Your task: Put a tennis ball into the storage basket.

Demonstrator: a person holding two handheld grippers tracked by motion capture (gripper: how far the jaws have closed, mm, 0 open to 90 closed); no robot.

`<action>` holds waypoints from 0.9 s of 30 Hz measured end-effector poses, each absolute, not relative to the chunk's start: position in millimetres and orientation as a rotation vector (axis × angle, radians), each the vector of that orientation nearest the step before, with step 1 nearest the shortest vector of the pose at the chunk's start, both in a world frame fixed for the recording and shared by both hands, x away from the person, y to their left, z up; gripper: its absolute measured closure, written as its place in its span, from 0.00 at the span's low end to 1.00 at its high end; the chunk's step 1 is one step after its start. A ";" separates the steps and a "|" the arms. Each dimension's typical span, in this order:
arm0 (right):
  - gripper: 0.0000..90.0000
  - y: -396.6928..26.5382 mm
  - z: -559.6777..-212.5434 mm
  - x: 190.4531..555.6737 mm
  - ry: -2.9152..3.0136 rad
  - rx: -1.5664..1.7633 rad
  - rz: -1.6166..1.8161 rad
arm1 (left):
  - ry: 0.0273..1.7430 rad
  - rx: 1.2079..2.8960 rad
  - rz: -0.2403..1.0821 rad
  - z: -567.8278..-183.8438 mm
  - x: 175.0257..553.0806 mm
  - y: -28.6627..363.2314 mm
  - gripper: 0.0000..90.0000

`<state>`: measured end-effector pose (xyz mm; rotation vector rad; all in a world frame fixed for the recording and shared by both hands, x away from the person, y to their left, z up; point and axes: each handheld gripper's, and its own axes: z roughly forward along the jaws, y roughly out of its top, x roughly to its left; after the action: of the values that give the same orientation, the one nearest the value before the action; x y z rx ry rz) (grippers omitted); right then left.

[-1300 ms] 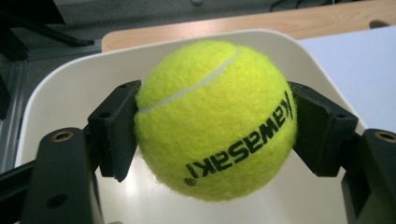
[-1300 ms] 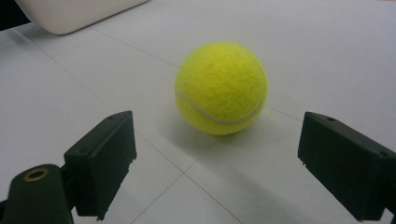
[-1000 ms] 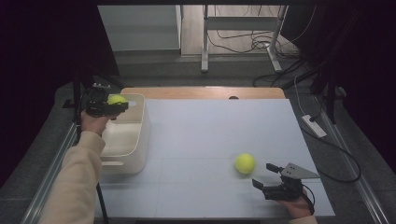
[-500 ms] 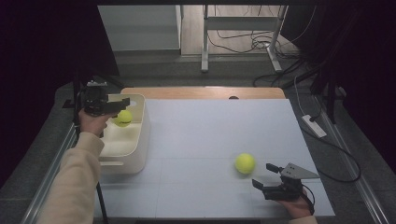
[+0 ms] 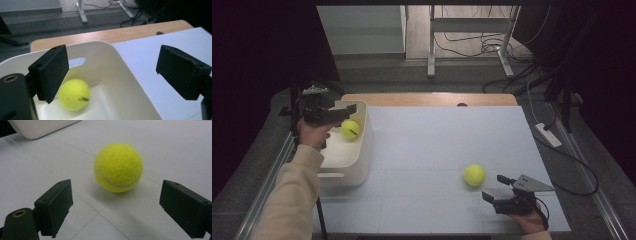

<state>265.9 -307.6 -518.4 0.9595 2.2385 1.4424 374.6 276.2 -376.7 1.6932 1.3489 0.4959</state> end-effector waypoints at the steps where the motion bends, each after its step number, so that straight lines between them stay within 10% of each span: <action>1: 0.13 -307.4 -518.3 265.9 2.237 0.962 1.446 | 1.327 1.691 0.492 -376.0 372.0 273.8 0.13; 27: 0.13 -314.2 -517.9 258.9 2.205 0.995 1.473 | 1.129 1.700 0.426 -369.9 354.1 246.2 0.13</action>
<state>258.9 -314.2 -517.9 0.9950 2.2048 1.4727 354.1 246.2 -369.9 1.7003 1.1291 0.4258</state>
